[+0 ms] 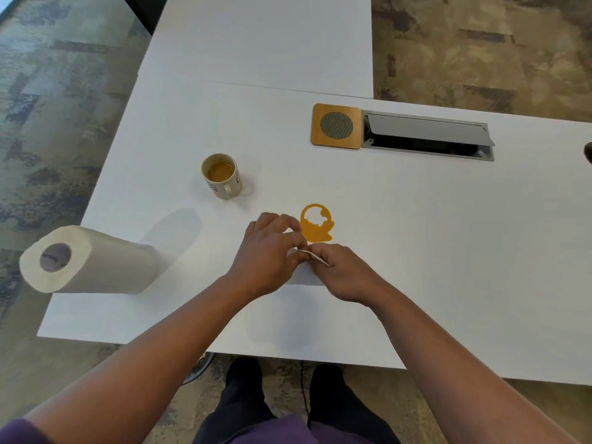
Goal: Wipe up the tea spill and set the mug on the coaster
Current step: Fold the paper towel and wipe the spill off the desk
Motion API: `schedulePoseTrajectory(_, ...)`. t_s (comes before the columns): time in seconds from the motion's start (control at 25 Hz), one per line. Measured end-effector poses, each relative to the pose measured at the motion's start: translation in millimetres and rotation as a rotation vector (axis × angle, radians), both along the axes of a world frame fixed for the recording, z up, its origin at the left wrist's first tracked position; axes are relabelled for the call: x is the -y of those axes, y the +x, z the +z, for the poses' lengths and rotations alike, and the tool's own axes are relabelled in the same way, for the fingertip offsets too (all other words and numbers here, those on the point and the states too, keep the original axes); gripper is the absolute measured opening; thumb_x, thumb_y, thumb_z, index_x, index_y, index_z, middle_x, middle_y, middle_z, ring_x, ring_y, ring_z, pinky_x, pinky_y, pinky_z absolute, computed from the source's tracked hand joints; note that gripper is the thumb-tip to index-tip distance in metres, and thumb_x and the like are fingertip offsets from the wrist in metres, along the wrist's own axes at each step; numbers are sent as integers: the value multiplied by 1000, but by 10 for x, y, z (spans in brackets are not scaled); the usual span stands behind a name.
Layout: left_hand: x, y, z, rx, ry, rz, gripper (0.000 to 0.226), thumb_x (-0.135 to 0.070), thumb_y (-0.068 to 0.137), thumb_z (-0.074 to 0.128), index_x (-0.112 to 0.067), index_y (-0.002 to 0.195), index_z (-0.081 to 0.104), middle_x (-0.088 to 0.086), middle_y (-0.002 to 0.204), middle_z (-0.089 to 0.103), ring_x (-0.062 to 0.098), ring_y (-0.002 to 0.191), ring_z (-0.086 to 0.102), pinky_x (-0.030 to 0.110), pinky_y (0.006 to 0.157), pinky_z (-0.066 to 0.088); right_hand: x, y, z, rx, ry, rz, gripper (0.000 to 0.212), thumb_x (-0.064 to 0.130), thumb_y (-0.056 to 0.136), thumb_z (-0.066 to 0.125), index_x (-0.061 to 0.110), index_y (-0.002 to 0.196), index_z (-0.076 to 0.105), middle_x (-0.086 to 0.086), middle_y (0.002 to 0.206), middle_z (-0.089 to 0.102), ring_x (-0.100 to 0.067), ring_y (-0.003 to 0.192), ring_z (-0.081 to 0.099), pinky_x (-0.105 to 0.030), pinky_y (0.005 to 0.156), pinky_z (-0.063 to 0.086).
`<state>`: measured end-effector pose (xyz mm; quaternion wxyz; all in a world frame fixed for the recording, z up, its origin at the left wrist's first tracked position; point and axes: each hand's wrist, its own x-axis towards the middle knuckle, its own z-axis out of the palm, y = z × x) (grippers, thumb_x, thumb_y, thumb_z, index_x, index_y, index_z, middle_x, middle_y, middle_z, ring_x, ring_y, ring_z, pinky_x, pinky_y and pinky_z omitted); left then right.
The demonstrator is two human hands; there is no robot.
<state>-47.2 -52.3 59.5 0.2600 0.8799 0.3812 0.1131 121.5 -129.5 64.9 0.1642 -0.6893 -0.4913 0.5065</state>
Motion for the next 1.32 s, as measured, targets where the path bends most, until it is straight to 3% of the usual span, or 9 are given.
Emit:
schedulePoseTrajectory(0.2,-276,-138,-37,-244,-127,-72,13,-35,97,63,-33,101,75,-8,88,75,20,88,66,33,84,44,4,230,-57,27,-29,80,30,25,101,44,39,103,71,14,96,71,-9,87,65,-30,69,47)
schedulePoseTrajectory(0.32,-361,-175,-123,-77,-397,53,14,-25,94,70,-29,102,81,-11,100,79,12,95,69,33,86,54,8,385,-75,-13,-38,43,33,25,101,47,46,105,72,22,99,70,-1,88,64,-25,70,46)
schedulePoseTrajectory(0.4,-355,-118,-168,43,-483,118,15,-18,92,73,-26,102,82,-12,102,79,9,97,71,34,90,56,1,428,-109,34,-54,75,39,22,96,45,51,97,71,18,93,71,-14,83,67,-28,64,49)
schedulePoseTrajectory(0.48,-357,-52,-207,89,-448,109,17,-14,91,74,-25,101,82,-10,101,79,12,96,72,36,89,57,-24,477,-169,110,-54,79,49,15,91,41,56,91,70,16,92,71,-19,80,66,-29,61,50)
schedulePoseTrajectory(0.64,-550,82,-220,69,-224,-13,17,-5,87,73,-17,96,80,2,97,79,25,87,72,43,80,58,-199,634,-300,315,47,27,58,1,87,40,38,120,70,2,121,72,-22,102,66,-35,85,55)
schedulePoseTrajectory(0.88,-1030,379,-415,64,179,-104,20,6,79,72,-1,97,66,17,115,75,40,99,71,45,82,58,-782,868,-640,645,409,54,62,-15,86,42,7,143,53,-14,146,55,-33,138,49,-40,114,36)
schedulePoseTrajectory(1.0,-1117,438,-818,-37,139,-140,27,8,81,66,2,107,61,25,129,67,44,115,66,50,96,51,-957,920,-986,718,409,201,62,-15,86,41,-3,147,43,-23,152,45,-38,145,38,-45,118,29)
schedulePoseTrajectory(1.16,-1023,380,-1326,-271,-37,-151,28,-8,97,46,-11,125,48,19,125,67,42,107,64,43,88,51,-876,902,-1424,625,189,327,63,0,96,41,12,157,29,-7,166,23,-28,154,19,-39,120,24)
schedulePoseTrajectory(1.32,-1142,456,-1462,-390,-59,-164,62,-17,99,44,-23,158,28,6,158,47,31,141,47,43,109,40,-968,880,-1475,619,147,308,64,14,98,39,25,159,22,2,170,9,-24,155,12,-47,116,28)
